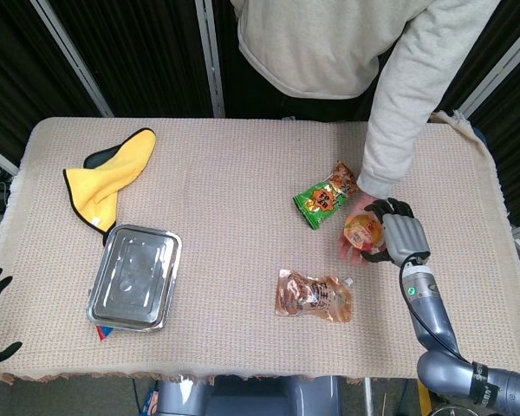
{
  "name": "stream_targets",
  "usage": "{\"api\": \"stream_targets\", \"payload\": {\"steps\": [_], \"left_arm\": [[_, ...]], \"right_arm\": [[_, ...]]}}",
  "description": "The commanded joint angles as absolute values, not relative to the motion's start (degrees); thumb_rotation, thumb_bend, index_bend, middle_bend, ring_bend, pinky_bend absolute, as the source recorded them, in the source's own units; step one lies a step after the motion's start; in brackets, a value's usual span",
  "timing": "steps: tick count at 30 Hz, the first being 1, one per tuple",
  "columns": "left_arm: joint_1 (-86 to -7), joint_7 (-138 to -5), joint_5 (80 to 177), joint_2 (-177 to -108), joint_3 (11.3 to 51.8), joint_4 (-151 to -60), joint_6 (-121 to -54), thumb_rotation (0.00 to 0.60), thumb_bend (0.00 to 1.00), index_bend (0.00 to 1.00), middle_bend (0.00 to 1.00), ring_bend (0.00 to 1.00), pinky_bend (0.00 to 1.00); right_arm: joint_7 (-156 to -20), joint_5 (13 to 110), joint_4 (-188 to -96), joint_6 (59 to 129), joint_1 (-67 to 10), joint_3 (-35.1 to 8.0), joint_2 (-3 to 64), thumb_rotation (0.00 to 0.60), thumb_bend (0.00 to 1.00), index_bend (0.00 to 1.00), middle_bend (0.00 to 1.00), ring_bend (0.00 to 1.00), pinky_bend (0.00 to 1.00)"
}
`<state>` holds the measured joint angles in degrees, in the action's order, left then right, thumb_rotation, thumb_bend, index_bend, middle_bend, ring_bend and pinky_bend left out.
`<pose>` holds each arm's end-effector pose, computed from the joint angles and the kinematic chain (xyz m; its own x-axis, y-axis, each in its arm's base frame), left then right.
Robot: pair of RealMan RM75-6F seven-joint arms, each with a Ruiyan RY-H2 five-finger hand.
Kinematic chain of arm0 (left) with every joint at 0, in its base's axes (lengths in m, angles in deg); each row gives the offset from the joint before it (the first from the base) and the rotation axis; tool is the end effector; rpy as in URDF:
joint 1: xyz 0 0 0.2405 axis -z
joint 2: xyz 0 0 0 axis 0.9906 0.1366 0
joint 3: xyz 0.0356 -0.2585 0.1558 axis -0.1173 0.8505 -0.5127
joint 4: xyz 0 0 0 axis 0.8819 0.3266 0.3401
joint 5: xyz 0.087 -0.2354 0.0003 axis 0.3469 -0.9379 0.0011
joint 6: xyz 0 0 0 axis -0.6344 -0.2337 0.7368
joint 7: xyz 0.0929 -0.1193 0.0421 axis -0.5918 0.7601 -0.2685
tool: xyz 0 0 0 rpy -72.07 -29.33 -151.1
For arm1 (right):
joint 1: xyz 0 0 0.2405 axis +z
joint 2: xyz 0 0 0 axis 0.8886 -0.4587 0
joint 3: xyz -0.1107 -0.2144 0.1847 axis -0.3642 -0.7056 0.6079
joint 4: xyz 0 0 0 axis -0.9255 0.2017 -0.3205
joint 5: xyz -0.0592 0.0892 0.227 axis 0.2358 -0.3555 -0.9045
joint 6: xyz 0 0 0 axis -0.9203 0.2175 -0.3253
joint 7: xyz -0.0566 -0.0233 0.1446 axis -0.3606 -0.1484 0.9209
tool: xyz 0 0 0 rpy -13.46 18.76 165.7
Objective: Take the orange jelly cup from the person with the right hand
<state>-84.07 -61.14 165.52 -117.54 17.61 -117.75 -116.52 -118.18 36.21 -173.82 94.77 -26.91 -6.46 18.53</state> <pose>-0.3977 0.1167 0.1805 0.4495 0.0834 0.8894 0.8911 -0.1114 -0.4399 -0.2184 -0.3823 0.0646 0.2748 -0.2464 0.9294 -0.9518 0.0670 0.2992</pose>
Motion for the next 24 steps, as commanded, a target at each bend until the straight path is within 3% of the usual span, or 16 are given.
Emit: {"api": "stream_targets", "payload": {"steps": [1,5,8,17,24], "left_arm": [[-84.1,-61.2,165.5,-117.5,17.6,-117.8,-116.5,0.6,0.0,0.03,0.0,0.0,0.0],[-84.1,-61.1,165.5,-117.5,17.6,-117.8,-116.5,0.6,0.0,0.03,0.0,0.0,0.0],[-84.1,-61.1,165.6,-117.5,17.6,-117.7,-116.6,0.6,0.0,0.03,0.0,0.0,0.0],[-84.0,-61.0,165.6,-117.6,17.6,-117.7,-116.6,0.6,0.0,0.03,0.0,0.0,0.0],[-84.0,-61.0,165.7,-117.5,17.6,-117.7,-116.7,0.6,0.0,0.03,0.0,0.0,0.0]], "right_arm": [[-117.5,37.4,-172.5,96.4,-26.8,-6.9,20.1,0.6,0.11,0.34,0.29,0.21,0.24],[-116.9,39.4,-171.6,98.3,-26.9,-7.4,21.3,0.6,0.12,0.44,0.42,0.37,0.44],[-116.1,40.7,-171.5,99.3,-27.2,-7.5,21.8,0.6,0.12,0.5,0.47,0.42,0.5],[-114.8,45.0,-173.6,102.0,-28.4,-7.9,20.8,0.6,0.13,0.55,0.5,0.45,0.52],[-112.3,48.5,-177.3,104.1,-32.3,-9.5,15.4,0.6,0.13,0.55,0.5,0.45,0.52]]}}
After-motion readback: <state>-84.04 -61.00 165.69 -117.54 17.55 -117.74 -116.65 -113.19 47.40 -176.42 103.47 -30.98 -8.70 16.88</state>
